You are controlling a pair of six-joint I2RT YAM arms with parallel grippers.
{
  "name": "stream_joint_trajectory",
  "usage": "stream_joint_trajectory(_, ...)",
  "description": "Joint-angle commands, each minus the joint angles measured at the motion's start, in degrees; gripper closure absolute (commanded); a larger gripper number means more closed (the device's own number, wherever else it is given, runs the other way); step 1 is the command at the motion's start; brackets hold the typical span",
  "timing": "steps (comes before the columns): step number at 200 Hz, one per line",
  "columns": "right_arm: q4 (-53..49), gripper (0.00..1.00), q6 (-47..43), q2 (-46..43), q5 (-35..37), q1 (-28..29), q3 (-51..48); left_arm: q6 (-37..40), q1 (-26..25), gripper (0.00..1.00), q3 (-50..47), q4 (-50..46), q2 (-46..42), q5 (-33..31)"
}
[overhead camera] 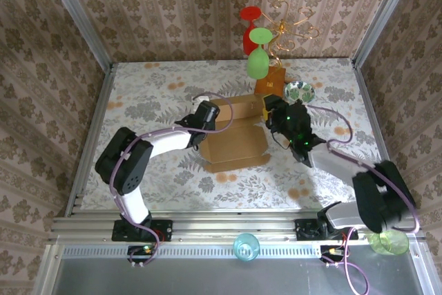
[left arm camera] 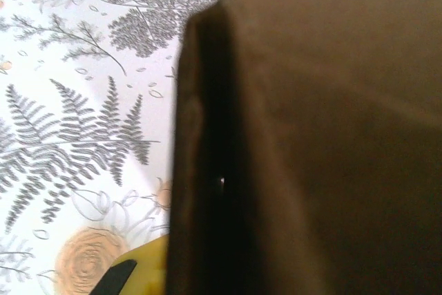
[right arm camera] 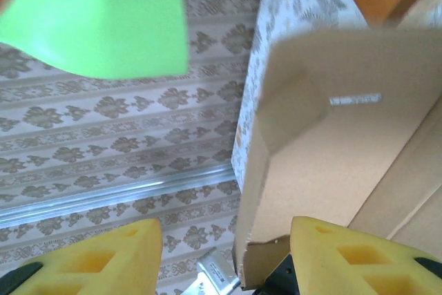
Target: Fold the paper box
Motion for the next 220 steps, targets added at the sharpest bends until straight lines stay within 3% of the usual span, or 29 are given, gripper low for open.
stream_joint_trajectory(1,-12.2,0.49,-7.2,-3.7,-1.7,-3.0,0.7,5.7,1.8,1.00,-0.5,-2.2,-3.5,4.4)
stream_joint_trajectory(49,-21.7,0.55,-14.3,1.5,-8.5,-4.2,10.7,5.5,4.2,1.00,1.8,-8.9,-5.1,11.5)
stream_joint_trajectory(87,-23.0,0.55,-13.9,3.0,-6.9,-2.4,11.9,2.5,4.6,1.00,4.4,-13.8,-3.6,12.8)
stream_joint_trajectory(154,-11.0,0.53,-14.1,2.7,-7.1,-1.2,-1.6,-2.7,6.0,1.00,14.1,-28.6,-0.9,13.8)
stream_joint_trajectory(220,-7.8,0.47,-18.9,12.9,-8.7,-1.4,2.1,-2.2,6.2,1.00,16.5,-31.2,0.0,16.1)
